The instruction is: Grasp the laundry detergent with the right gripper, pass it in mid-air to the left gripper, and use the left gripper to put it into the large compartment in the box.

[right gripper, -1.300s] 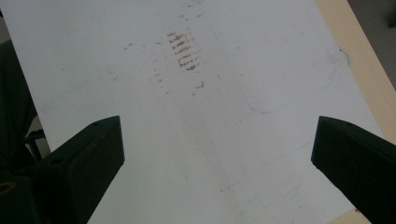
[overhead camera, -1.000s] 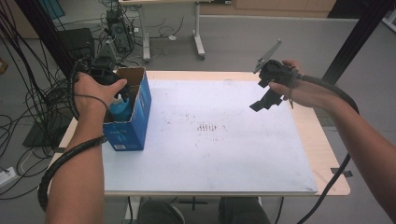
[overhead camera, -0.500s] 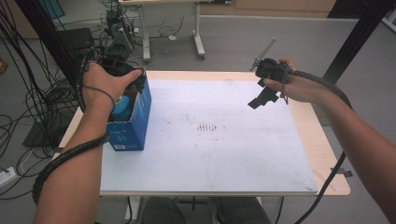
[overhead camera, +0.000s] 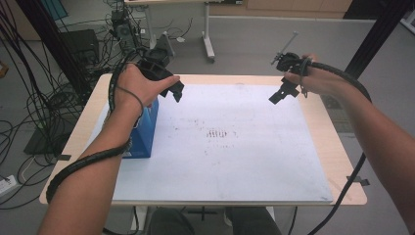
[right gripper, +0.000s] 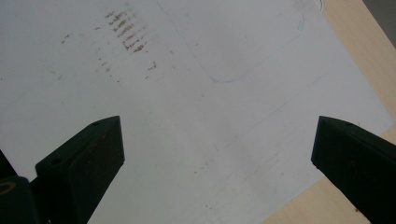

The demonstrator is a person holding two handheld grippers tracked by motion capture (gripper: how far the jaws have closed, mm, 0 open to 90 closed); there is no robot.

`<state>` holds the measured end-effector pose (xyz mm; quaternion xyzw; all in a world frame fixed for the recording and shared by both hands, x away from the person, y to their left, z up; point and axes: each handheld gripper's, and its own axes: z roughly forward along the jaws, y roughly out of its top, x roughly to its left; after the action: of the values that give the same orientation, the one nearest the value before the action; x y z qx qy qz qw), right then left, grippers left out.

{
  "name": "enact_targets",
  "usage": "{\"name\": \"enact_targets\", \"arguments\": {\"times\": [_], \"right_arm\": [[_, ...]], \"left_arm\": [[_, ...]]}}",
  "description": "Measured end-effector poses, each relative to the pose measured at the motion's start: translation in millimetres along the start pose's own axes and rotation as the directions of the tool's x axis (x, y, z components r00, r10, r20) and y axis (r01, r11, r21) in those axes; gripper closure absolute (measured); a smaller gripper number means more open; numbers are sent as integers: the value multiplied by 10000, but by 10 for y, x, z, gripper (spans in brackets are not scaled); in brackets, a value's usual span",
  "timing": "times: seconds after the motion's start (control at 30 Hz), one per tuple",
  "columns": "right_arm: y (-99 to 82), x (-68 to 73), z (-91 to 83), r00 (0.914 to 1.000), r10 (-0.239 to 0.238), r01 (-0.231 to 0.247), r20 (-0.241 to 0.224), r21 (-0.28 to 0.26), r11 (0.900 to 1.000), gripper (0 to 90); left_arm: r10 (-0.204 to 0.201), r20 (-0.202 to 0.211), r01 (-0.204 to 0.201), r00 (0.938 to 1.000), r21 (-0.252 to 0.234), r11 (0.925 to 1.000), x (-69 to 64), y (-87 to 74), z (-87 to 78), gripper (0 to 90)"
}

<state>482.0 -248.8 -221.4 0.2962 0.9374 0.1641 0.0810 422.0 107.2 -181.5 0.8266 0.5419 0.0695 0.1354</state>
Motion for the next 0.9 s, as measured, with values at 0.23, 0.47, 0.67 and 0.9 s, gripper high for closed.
{"name": "enact_targets", "arguments": {"times": [0.23,0.47,0.67,0.9], "right_arm": [[-57,-197,3,9971,732,-740,216,365,9966,25],[8,-229,-22,9963,737,-750,438,281,9968,25],[47,-195,-12,9974,586,-598,414,281,9978,25],[46,-192,-11,9976,563,-574,409,252,9980,25]], "left_arm": [[730,157,-732,9972,156,9972,-238,61,38,112],[1148,280,-1160,9930,461,9922,-380,117,122,112],[1232,349,-1249,9918,513,9908,-422,133,155,112],[1182,337,-1200,9924,604,9909,-411,135,186,112]]}}
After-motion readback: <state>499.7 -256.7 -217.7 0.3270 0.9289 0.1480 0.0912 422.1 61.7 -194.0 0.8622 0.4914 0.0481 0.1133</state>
